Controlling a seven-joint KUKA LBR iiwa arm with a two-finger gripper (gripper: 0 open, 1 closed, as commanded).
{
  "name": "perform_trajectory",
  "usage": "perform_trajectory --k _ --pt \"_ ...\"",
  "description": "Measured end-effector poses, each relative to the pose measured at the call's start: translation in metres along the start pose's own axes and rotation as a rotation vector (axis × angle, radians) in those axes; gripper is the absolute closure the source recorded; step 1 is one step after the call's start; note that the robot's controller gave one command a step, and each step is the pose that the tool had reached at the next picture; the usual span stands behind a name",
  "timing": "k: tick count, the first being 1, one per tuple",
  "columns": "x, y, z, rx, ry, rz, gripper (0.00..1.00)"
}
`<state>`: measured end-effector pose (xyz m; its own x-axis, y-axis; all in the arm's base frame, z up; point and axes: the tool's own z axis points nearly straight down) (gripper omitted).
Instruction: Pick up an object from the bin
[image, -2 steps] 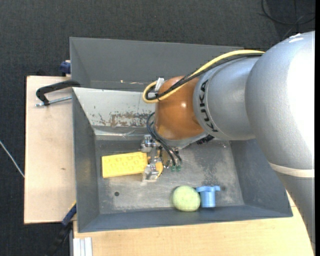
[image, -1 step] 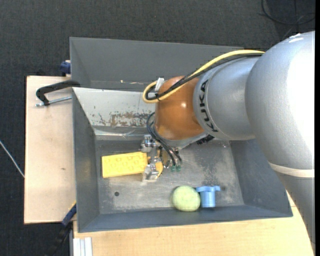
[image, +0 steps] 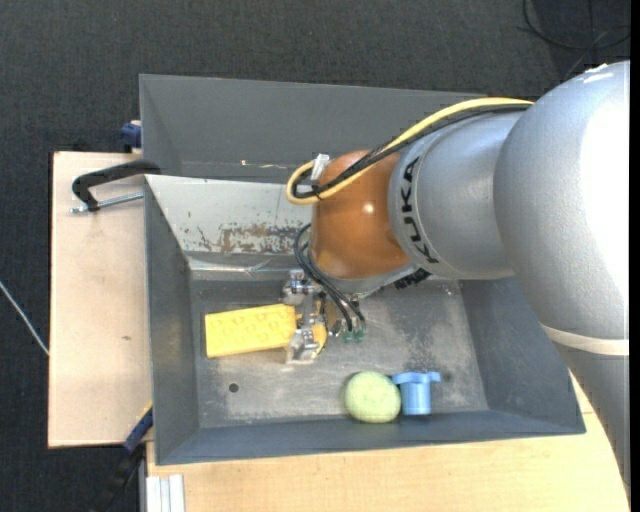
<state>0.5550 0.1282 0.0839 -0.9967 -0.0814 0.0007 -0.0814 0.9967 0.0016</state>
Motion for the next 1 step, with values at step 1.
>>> perform_trajectory --k 1 --pt "0.0009 0.0001 -0.0181 0.001 0.003 0.0 1.0"
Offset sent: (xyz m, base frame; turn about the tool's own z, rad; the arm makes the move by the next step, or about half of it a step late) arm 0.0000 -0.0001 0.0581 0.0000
